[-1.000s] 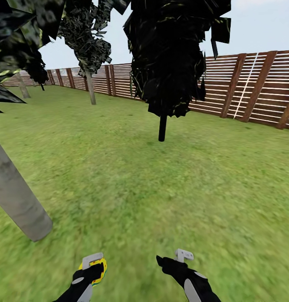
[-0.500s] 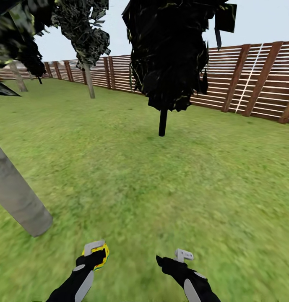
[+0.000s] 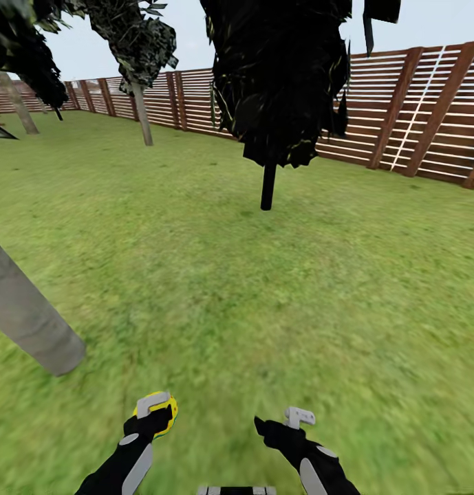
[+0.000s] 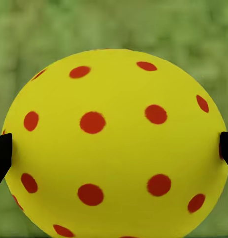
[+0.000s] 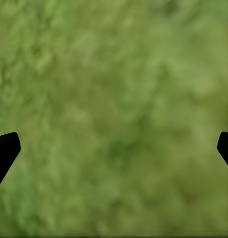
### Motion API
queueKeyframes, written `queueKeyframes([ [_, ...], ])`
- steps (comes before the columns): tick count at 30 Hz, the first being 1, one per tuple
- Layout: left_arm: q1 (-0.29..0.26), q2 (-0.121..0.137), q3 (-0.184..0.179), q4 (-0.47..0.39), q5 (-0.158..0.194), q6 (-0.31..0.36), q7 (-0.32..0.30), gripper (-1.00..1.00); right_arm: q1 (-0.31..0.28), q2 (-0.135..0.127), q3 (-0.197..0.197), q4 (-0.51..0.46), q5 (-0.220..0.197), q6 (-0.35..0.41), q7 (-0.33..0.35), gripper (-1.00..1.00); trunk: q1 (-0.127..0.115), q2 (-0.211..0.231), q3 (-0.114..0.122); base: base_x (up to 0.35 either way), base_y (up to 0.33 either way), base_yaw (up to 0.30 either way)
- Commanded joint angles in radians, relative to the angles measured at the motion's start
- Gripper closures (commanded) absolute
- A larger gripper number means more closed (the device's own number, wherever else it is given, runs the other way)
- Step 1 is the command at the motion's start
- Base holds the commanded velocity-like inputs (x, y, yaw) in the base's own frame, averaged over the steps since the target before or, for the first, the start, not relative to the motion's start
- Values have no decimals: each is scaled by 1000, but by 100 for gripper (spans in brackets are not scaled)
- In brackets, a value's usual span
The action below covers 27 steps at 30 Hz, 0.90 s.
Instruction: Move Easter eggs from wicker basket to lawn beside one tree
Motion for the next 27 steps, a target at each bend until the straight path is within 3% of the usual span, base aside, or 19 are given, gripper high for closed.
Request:
queueKeyframes([
  [1, 0, 1, -8, -1, 10, -2, 8, 100, 0, 0, 1, -1, -8, 3, -4, -100, 0, -1, -5, 0, 0, 0],
  [8, 0, 1, -9, -1, 10, -2, 8, 100, 0, -2, 0, -1, -7, 2, -4, -100, 3, -2, -32, 0, 0, 0],
  [15, 0, 1, -10, -1, 12, -2, 8, 100, 0, -7, -13, -2, -19, 5, -3, -100, 3, -2, -32, 0, 0, 0],
  [17, 0, 1, -10, -1, 12, -2, 8, 100, 0, -20, -22, -5, -22, 5, -3, -100, 3, -2, -32, 0, 0, 0],
  [19, 0, 1, -10, -1, 12, -2, 8, 100, 0, -46, -57, -10, -25, 6, 15, -100, 3, -2, -32, 0, 0, 0],
  [23, 0, 0, -10, -1, 12, -2, 8, 100, 1, -70, -215, -16, -21, 20, 168, -100, 3, -2, -32, 0, 0, 0],
  [27, 0, 0, -10, -1, 12, -2, 8, 100, 1, -80, -264, -16, -15, 37, 231, -100, 5, -3, -47, 0, 0, 0],
])
